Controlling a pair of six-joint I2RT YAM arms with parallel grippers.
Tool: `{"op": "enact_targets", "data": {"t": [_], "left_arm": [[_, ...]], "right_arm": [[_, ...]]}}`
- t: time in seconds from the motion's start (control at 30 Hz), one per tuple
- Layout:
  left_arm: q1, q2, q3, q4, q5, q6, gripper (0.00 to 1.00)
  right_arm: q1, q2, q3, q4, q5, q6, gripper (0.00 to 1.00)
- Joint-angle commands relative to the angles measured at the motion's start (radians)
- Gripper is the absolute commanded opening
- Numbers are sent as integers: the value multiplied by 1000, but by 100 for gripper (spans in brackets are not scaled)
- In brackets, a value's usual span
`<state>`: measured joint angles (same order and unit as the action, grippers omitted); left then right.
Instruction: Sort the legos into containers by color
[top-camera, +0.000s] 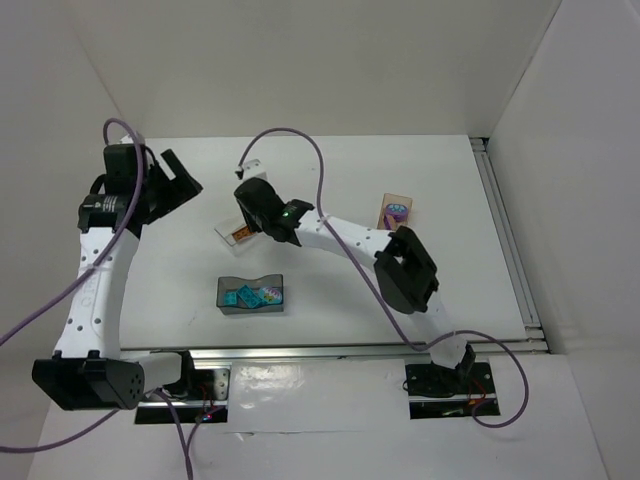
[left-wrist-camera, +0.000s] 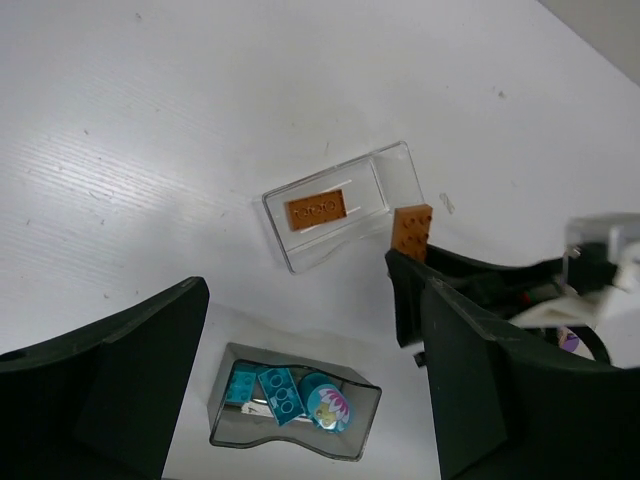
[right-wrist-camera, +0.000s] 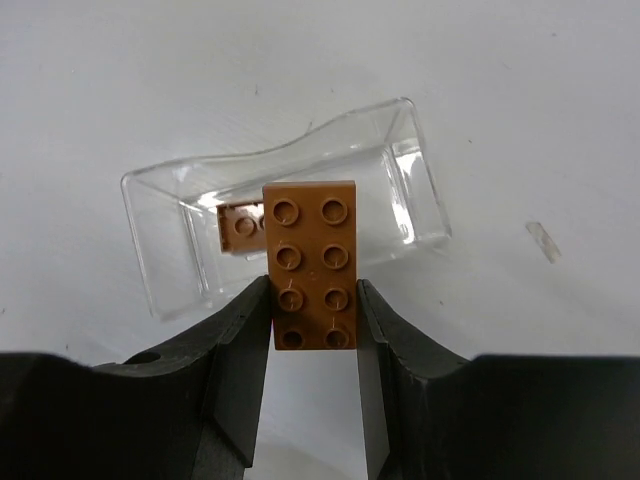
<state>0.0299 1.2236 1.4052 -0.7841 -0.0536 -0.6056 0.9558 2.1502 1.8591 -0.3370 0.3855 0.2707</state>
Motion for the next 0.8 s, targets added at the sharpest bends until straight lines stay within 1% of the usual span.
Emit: {"op": "enact_targets", "data": {"t": [0.0,0.03,0.07,0.1,0.17,0.23,0.3,0.43,0.47,0.5,0.53,0.57,0.63,0.67,0.7,0.73,0.77], "left_arm": [[63,-30,-15,25,58,-13,93],[77,-30,-15,25,90,-13,93],[99,-30,-15,25,107,-3,93],[99,-30,-15,25,118,-3,93],[116,-21,-15,25,136,6,93],[139,-21,-15,25,150,15,93],[139,-21,-15,25,159,15,93],[139,-30,-35,35,178,15,93],[139,-39,-35,36,178,15,93],[139,-39,-35,36,187,15,93],[139,-39,-35,36,187,24,93],[139,-39,-35,36,187,24,93],[139,-39,-35,36,198,24,93],[139,-39,-46,36,198,33,93],[139,-39,-46,36,198,33,93],[139,-48,-46,36,198,33,93],[139,-49,-55,36,198,33,93]], "right_arm": [[-3,103,147,-4,19,-22,28],[-3,118,163,-4,7,-22,28],[-12,132,176,9,7,-22,31],[-12,160,210,9,16,-22,36],[-12,169,239,9,26,-13,61],[-12,160,236,-5,39,-13,81],[-12,125,201,19,58,-4,85],[-12,-18,65,82,117,5,85],[-12,-80,13,82,156,5,85],[-22,-110,-9,67,180,15,88],[-22,-140,-65,55,234,25,94],[-22,-204,-96,37,259,39,100],[-61,-271,-162,-42,297,109,100],[-78,-342,-234,-83,324,148,100],[-119,-383,-276,-123,337,232,100],[-143,-426,-322,-190,337,270,100],[-166,-514,-421,-226,351,312,100]]}}
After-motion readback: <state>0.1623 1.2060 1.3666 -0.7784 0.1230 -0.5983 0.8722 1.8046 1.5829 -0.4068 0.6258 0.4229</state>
